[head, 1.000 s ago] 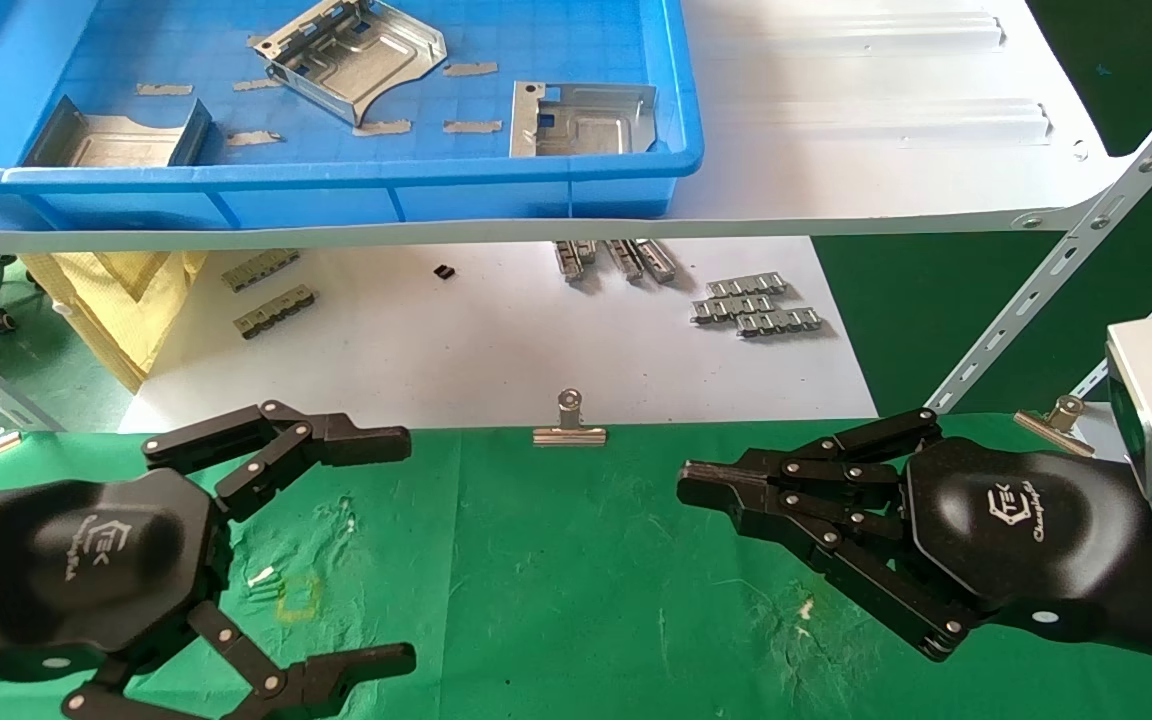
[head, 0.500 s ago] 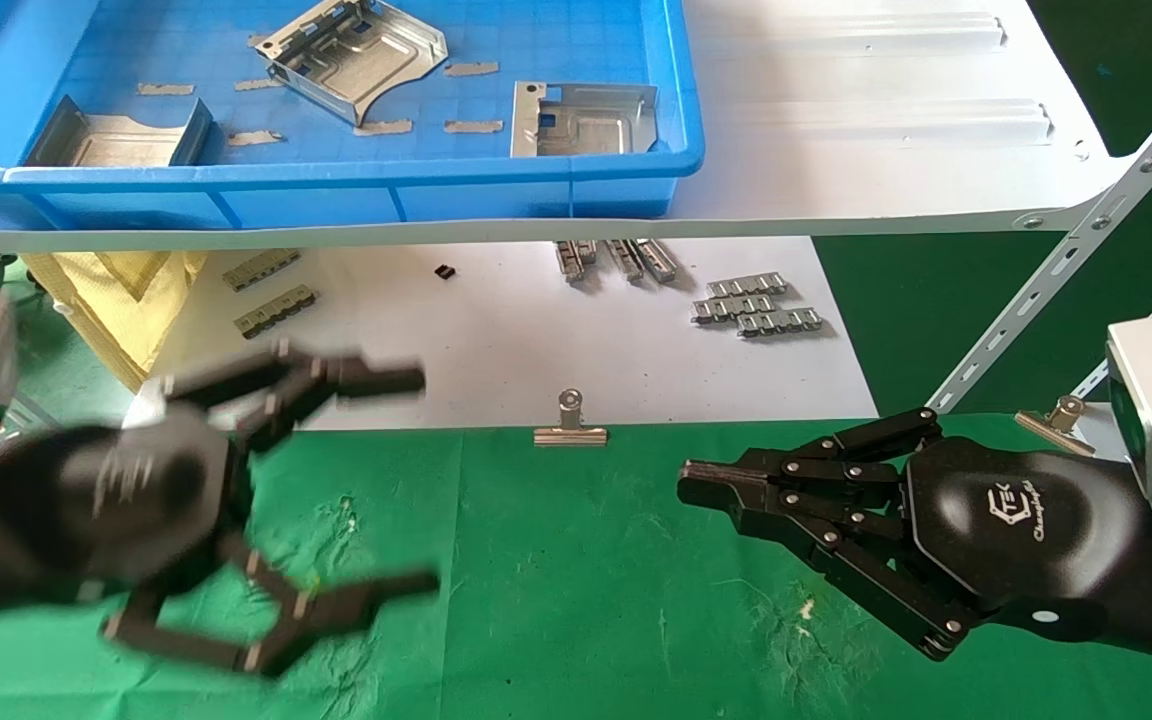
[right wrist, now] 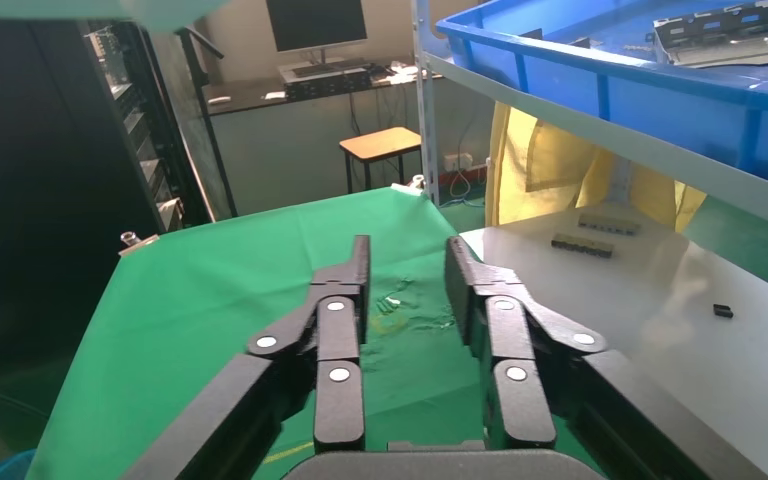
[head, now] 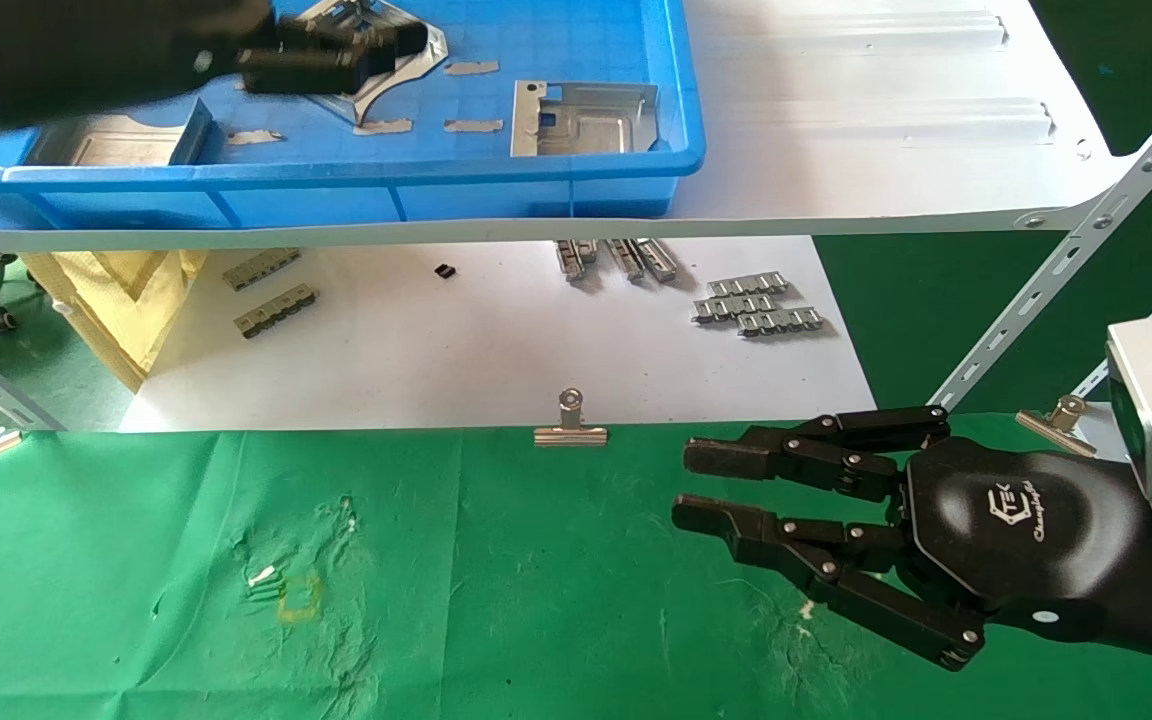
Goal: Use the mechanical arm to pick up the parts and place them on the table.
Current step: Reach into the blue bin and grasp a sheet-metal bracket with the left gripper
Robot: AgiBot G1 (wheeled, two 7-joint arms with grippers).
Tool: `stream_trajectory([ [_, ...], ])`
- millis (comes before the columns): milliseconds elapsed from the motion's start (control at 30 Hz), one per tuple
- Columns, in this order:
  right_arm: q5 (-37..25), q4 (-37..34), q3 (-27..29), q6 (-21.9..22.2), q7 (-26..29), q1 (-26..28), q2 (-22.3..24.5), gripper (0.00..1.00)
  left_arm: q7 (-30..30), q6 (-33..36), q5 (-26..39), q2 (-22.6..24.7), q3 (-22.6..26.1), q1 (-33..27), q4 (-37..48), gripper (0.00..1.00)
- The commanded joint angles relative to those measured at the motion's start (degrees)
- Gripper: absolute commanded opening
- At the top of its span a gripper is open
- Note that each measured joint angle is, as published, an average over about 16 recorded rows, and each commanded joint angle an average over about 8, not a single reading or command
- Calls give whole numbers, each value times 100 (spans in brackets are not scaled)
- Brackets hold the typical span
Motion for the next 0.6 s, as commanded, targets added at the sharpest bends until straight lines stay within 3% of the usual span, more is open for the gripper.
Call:
stream_trajectory([
  [33,0,0,0,0,0,0,0,100,170,-372,327,294,123,-410,603,100],
  [267,0,0,0,0,0,0,0,100,510,-1134,913,869,439,-1145,1858,98],
  [533,0,0,0,0,0,0,0,100,475,-1752,1205,1124,616,-1407,2664,2],
  [600,0,0,0,0,0,0,0,100,442,-1841,1217,1138,623,-1413,2760,0],
])
